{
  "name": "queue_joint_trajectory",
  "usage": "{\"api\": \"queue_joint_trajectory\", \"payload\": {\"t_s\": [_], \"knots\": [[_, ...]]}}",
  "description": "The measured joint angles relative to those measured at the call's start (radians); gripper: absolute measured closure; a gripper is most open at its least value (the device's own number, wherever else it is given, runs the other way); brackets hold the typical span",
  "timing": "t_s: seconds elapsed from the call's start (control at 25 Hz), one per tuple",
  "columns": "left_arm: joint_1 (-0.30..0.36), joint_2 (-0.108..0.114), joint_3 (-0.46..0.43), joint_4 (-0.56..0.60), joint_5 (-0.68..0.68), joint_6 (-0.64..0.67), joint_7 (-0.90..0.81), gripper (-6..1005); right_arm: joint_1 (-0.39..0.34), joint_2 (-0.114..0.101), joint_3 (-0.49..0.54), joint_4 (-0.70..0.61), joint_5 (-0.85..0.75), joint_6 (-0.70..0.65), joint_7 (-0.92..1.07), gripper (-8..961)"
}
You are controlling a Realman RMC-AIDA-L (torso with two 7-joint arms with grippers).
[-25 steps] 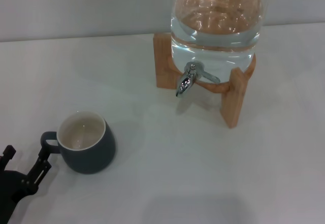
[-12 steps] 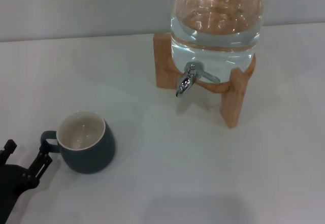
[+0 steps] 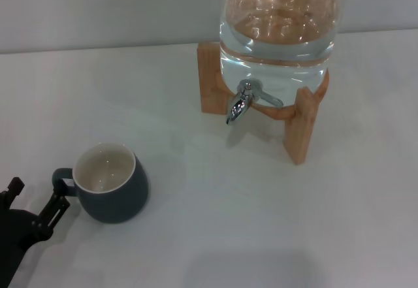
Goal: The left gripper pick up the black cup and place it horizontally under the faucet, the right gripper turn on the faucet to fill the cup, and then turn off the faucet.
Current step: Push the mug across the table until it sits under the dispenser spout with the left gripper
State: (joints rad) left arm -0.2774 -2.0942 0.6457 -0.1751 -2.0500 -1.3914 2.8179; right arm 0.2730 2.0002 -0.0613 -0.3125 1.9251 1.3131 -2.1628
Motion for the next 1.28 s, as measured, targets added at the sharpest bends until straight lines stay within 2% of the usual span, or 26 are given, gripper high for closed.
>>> {"api": "queue_joint_trajectory", "payload": {"t_s": [1.28], "knots": [[-0.009,0.000,0.000,0.000,-0.007,0.015,0.000,138,0.000,0.000,0.000,0.001,0.010,0.006,0.003,111]]}}
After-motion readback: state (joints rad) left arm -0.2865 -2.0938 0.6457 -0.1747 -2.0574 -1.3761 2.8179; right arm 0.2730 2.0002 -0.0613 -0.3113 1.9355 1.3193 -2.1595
